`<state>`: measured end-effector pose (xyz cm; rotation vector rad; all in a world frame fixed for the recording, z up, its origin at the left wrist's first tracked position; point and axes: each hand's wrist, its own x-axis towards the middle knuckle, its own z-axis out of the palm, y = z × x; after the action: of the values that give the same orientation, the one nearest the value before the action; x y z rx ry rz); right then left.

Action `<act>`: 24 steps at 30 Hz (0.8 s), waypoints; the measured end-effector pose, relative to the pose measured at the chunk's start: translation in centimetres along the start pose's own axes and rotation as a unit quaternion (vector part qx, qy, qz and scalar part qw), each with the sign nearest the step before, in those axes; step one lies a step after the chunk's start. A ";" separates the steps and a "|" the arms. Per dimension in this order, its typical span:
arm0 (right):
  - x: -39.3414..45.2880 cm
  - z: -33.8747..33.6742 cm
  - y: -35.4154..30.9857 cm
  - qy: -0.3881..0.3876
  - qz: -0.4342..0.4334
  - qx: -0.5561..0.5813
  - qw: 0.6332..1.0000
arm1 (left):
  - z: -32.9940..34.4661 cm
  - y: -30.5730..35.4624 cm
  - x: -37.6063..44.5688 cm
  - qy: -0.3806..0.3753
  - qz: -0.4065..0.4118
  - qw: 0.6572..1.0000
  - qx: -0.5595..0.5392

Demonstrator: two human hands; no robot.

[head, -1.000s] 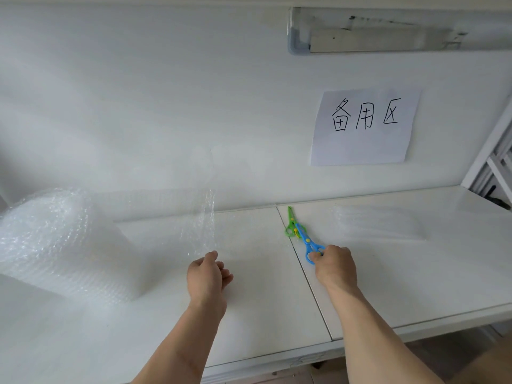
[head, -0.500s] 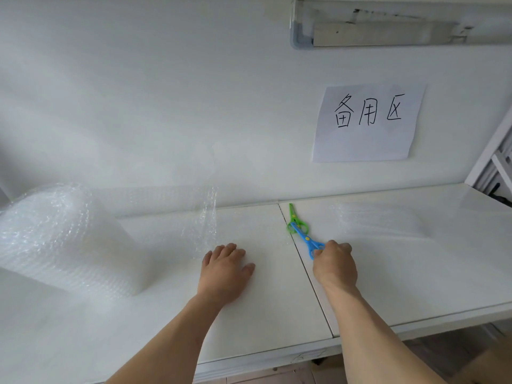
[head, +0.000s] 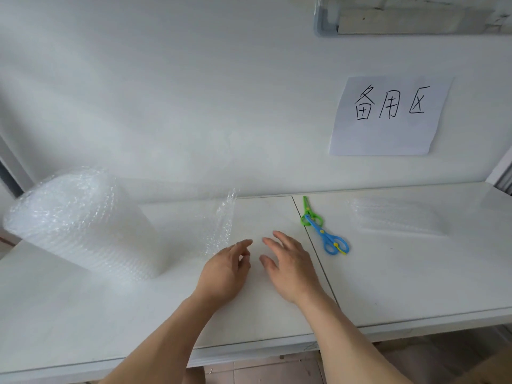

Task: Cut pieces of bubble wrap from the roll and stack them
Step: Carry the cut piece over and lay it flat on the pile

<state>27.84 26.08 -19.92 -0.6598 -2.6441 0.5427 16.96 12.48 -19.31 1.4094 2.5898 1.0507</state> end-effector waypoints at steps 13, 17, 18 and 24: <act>-2.0 -1.0 0.0 -0.045 -0.006 0.117 0.992 | -2.3 -4.9 2.6 0.025 -0.126 0.990 0.052; -2.2 -1.4 0.5 -0.034 0.010 0.118 0.992 | -2.4 -6.4 1.5 0.012 -0.083 0.993 0.087; -2.2 -1.6 0.5 -0.034 0.022 0.122 0.992 | -2.5 -6.1 0.9 0.040 -0.048 0.996 0.062; -2.7 -2.4 0.5 -0.053 0.052 0.164 0.984 | -3.8 -4.6 -5.4 0.006 0.112 0.994 0.007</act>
<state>31.31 25.80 -18.73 -0.6828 -2.5391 1.0419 15.58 4.66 -20.50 1.7357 2.4965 1.0664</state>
